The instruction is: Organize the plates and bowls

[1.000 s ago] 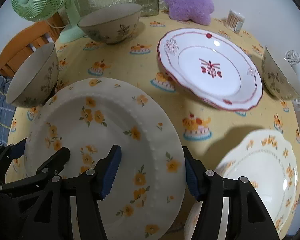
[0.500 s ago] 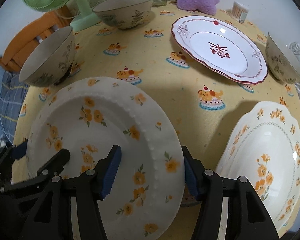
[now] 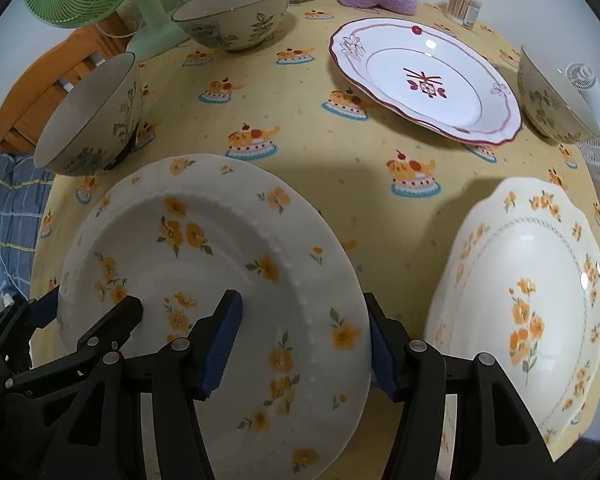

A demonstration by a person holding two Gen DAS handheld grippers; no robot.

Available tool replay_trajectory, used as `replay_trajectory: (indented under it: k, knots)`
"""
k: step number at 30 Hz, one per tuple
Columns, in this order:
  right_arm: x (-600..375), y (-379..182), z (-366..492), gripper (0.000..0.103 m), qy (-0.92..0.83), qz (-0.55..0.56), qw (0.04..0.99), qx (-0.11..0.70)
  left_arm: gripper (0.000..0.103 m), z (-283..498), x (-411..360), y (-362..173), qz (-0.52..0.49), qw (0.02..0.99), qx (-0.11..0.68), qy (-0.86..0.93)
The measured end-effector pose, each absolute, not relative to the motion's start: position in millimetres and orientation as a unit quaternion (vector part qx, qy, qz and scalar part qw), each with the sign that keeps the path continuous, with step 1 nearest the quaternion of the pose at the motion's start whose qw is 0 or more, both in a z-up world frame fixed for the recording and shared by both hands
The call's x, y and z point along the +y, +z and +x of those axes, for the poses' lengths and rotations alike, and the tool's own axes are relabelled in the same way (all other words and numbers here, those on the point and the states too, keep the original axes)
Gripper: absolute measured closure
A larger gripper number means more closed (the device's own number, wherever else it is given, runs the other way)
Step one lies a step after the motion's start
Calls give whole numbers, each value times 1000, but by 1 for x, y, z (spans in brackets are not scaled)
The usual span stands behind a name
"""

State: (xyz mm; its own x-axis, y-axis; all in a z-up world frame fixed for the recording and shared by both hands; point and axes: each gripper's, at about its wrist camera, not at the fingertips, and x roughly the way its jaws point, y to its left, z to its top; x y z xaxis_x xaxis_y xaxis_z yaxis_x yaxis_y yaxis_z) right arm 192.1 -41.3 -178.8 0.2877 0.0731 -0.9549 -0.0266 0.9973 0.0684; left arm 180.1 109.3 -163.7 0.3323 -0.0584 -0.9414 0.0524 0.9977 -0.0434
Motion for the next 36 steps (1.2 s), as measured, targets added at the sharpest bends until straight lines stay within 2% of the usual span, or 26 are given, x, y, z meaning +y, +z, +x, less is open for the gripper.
replay_trajectory:
  k: [24,36]
  knots:
    - [-86,-129,158,41,110,14,810,576,32,141,70,-106,-17,837,546,24]
    - [-137,-113,144,41,78,10,817,571,32,135,14,-95,-13,840,543,-7]
